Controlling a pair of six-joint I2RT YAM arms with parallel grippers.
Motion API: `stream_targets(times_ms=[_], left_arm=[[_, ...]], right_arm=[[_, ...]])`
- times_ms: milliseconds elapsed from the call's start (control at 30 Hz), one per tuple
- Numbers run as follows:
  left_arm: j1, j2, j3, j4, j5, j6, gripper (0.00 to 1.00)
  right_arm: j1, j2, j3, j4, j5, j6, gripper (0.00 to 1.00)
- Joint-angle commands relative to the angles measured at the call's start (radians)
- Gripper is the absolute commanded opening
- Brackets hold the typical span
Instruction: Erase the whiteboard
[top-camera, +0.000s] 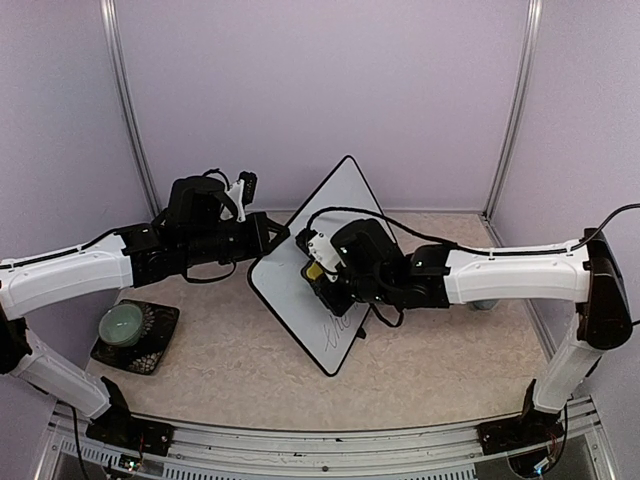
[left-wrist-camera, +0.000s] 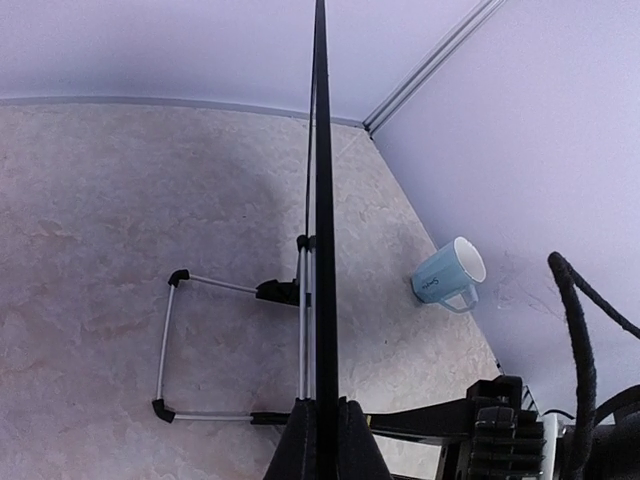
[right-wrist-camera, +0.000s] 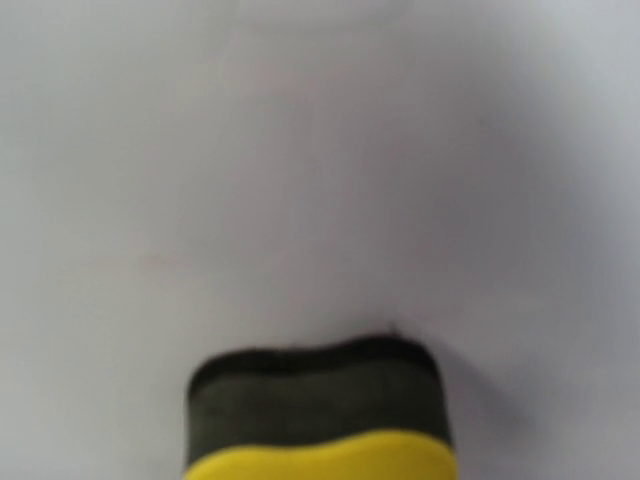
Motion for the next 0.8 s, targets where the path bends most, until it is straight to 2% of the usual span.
stream_targets(times_ms=[0,100,267,500,767], left_arm=[[-0.02,-0.01,0.002,-0.025,0.057,-0.001,0.0],[-0.02,-0.016,-0.003,-0.023,0.056,-0.002,0.0],[-0.021,-0.013,-0.004,-0.018,0.058,-0.005,0.0],[-0.026,-0.011,0.002,-0.022,0.056,-0.005,0.0],[-0.025,-0.011,-0.001,-0.027,0.049,-0.003,0.0]], right_arm=[[-0.093,-0.08,-0.031,0.02,-0.036,0.067,0.0],[-0.19,-0.116,-0.041,-0.005,-0.015,0.108,0.0],[-0.247,-0.084,-0.028,-0.017,0.033,0.092,0.0],[-0.25,0.062,0.034,-0.027,0.085,0.072,0.0],[-0.205,0.107,0.043,0.007,0.008,0.011,0.0]])
